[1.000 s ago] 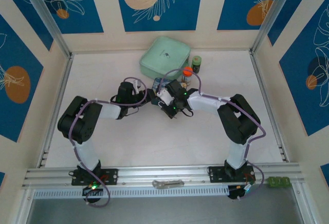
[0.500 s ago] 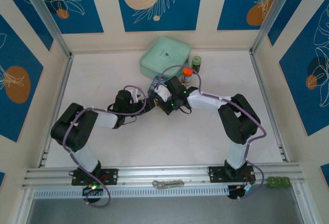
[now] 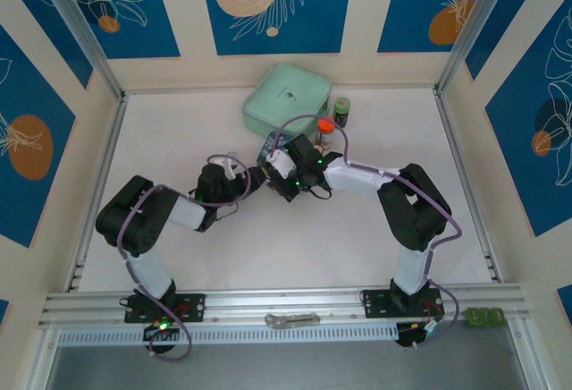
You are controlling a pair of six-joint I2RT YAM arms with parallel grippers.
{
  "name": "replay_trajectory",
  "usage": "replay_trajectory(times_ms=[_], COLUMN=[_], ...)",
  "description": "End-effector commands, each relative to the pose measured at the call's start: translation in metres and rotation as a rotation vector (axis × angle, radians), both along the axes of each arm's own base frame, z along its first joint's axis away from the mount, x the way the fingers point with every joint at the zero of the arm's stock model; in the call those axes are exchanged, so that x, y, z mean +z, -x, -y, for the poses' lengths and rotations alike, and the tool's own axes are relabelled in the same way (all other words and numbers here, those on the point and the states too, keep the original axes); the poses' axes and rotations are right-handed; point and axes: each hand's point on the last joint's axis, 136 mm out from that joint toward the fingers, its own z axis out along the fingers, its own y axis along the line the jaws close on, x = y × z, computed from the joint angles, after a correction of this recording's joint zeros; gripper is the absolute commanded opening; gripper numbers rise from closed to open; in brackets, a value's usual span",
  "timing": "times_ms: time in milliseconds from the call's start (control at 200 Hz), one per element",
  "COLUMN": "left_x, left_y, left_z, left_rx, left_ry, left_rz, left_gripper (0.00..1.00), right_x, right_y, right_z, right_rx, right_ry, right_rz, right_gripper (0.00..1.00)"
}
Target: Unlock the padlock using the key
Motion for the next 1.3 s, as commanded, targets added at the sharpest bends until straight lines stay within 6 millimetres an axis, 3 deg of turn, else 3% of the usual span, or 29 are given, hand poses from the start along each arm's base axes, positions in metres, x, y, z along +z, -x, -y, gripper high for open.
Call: replay_trajectory(times_ms=[0, 355, 505, 855, 915, 1085, 1205, 1295], left_x=[0.02, 0.038, 0.04, 0.041, 0.043, 0.051, 0.059, 0.066], left_y=[-0.002, 0.004, 0.008, 0.015, 0.016, 0.017, 0.017, 0.015], left_z=[-0.021, -0.079, -0.094, -0.113, -0.116, -0.129, -0.145, -0.159], left_rx=[0.089, 0.218, 0.266, 0.315, 0.324, 0.354, 0.393, 0.421], left_ry=[0.009, -0.28, -0.284, -0.303, -0.308, -0.341, -0.389, -0.453], left_rz=[0.053, 0.05, 0.045, 0.027, 0.029, 0.045, 0.064, 0.087], left_gripper=[0.62, 0.77, 0.77, 0.8, 0.82, 0.85, 0.91, 0.94], right_x=[0.008, -0.003, -0.009, -0.031, -0.029, 0.001, 0.035, 0.057], right_y=[0.021, 0.104, 0.122, 0.11, 0.106, 0.089, 0.073, 0.056], right_z=[-0.014, -0.025, -0.032, -0.041, -0.042, -0.038, -0.023, 0.001], right_rx=[0.016, -0.014, -0.014, -0.044, -0.048, -0.086, -0.148, -0.232], right_ry=[-0.053, -0.002, 0.016, 0.071, 0.066, 0.001, -0.077, -0.115], right_rz=[-0.073, -0.323, -0.367, -0.39, -0.376, -0.285, -0.211, -0.139], right_gripper=[0.0, 0.0, 0.0, 0.0, 0.06, 0.34, 0.42, 0.46])
